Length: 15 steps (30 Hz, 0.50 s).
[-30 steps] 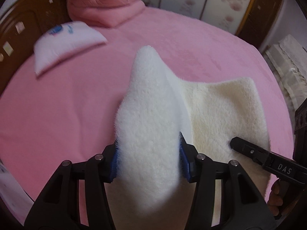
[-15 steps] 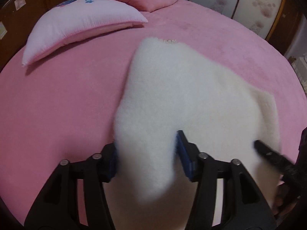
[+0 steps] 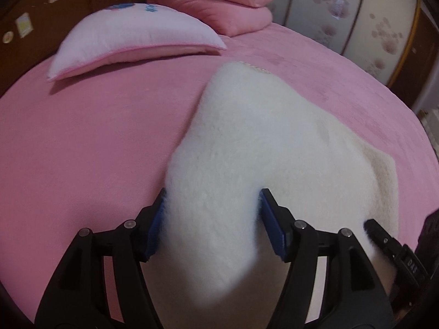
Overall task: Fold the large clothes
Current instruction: 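Carry the bundle toward the pillows and drop it beside them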
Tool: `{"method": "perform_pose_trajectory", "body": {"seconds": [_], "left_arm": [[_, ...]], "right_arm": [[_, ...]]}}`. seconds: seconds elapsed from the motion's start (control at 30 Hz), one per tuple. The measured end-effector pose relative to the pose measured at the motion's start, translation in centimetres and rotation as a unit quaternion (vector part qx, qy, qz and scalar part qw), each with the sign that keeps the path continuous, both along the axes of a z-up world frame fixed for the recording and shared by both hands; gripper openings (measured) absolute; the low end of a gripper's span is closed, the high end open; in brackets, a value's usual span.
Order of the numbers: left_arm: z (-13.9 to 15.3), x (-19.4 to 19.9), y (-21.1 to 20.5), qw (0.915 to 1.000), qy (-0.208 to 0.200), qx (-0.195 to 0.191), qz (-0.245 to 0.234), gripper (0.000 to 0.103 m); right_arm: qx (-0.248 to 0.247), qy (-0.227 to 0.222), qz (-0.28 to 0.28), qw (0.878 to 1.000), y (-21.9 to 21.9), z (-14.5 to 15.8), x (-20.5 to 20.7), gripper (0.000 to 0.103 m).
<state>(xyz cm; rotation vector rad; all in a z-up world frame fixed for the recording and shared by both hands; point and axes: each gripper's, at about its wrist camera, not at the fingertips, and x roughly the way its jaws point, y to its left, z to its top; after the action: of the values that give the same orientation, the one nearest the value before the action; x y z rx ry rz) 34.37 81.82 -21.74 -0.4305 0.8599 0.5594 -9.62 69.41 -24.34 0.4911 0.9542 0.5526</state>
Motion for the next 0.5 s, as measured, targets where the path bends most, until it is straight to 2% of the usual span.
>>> {"method": "perform_pose_trajectory", "body": {"seconds": [0.1,0.17,0.27,0.33,0.4,0.5], "left_arm": [[0.4,-1.5,-2.8,0.9982,0.002,0.049,0.035,0.065],[0.8,-3.1,-5.7,0.9933,0.007,0.096,0.064,0.068],[1.2,-5.8,-10.4,0.9892,0.023,0.109,0.096,0.071],[1.3,-7.8,-13.4,0.9894,0.024,0.091,0.111,0.071],[1.0,-9.7,-16.1,0.9908,0.032,0.046,0.124,0.071],[0.9,-12.4,-20.6,0.9895,0.036,-0.017,0.139,0.071]], "right_arm": [[-0.001,0.001,-0.008,1.000,-0.4,1.2,-1.6,0.064],[0.006,-0.001,-0.017,1.000,-1.6,1.6,-3.6,0.066],[0.021,-0.003,-0.047,0.999,-5.6,3.5,-7.7,0.071],[0.000,0.017,-0.086,0.996,-8.5,4.1,-11.2,0.071],[0.008,0.038,-0.102,0.994,-11.4,4.5,-14.6,0.071],[-0.011,0.078,-0.104,0.991,-15.6,4.4,-19.8,0.071]]}}
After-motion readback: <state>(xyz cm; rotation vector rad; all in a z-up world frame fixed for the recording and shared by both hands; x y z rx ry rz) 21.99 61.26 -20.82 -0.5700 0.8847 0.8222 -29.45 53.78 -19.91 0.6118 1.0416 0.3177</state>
